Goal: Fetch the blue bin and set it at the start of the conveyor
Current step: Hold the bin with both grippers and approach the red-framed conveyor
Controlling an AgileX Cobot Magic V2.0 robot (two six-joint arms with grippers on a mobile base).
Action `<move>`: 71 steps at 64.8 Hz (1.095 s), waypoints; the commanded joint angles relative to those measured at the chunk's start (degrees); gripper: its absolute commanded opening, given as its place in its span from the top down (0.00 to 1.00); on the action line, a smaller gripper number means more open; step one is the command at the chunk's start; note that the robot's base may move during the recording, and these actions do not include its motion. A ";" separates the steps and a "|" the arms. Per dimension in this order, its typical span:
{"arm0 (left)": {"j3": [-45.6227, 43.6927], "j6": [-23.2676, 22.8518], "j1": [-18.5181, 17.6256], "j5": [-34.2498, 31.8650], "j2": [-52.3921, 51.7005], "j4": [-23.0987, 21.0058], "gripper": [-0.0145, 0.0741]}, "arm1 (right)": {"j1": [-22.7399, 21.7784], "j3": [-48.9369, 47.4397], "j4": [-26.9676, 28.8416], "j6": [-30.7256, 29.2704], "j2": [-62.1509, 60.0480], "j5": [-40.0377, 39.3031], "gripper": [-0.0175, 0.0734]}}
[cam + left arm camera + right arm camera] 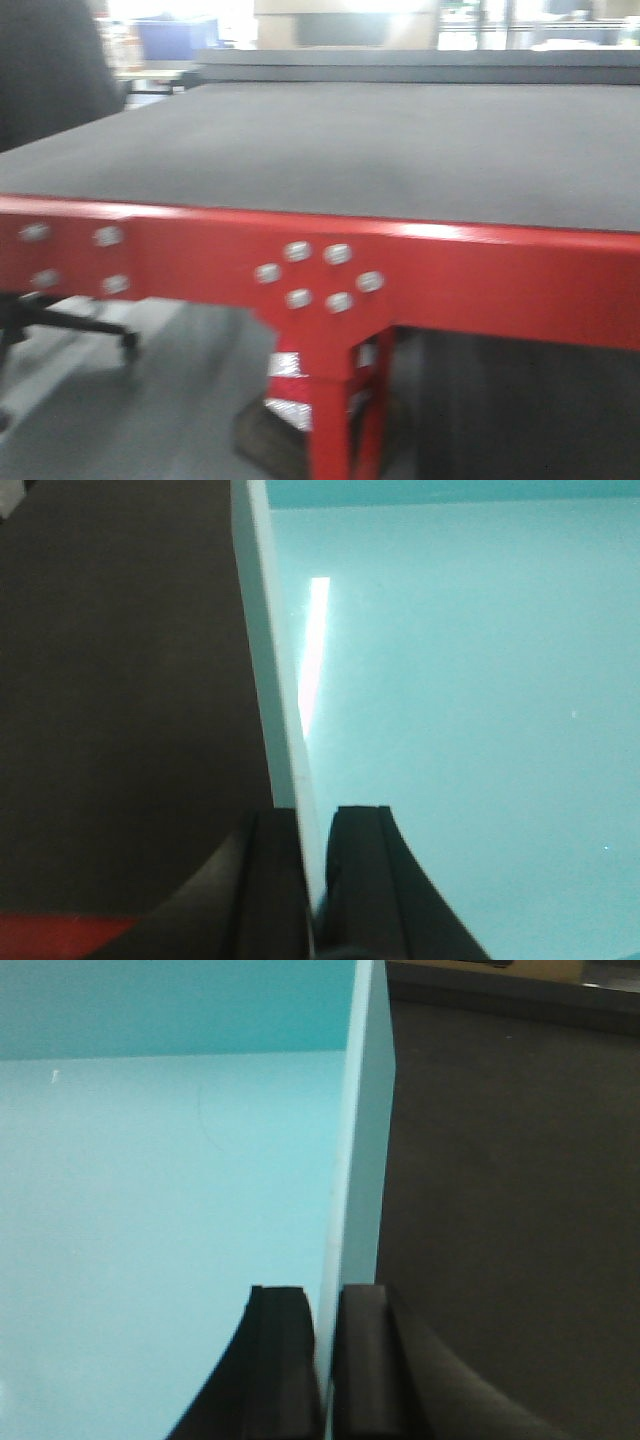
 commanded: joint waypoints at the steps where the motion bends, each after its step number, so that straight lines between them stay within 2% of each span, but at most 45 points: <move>1: -0.53 0.49 0.31 -1.87 -0.67 1.23 0.96 | -0.53 -0.46 -1.79 -1.03 -1.09 -3.55 0.97; 71: -0.53 0.49 0.31 -1.87 -0.67 1.23 0.96 | -0.53 -0.46 -1.79 -1.03 -1.09 -3.55 0.97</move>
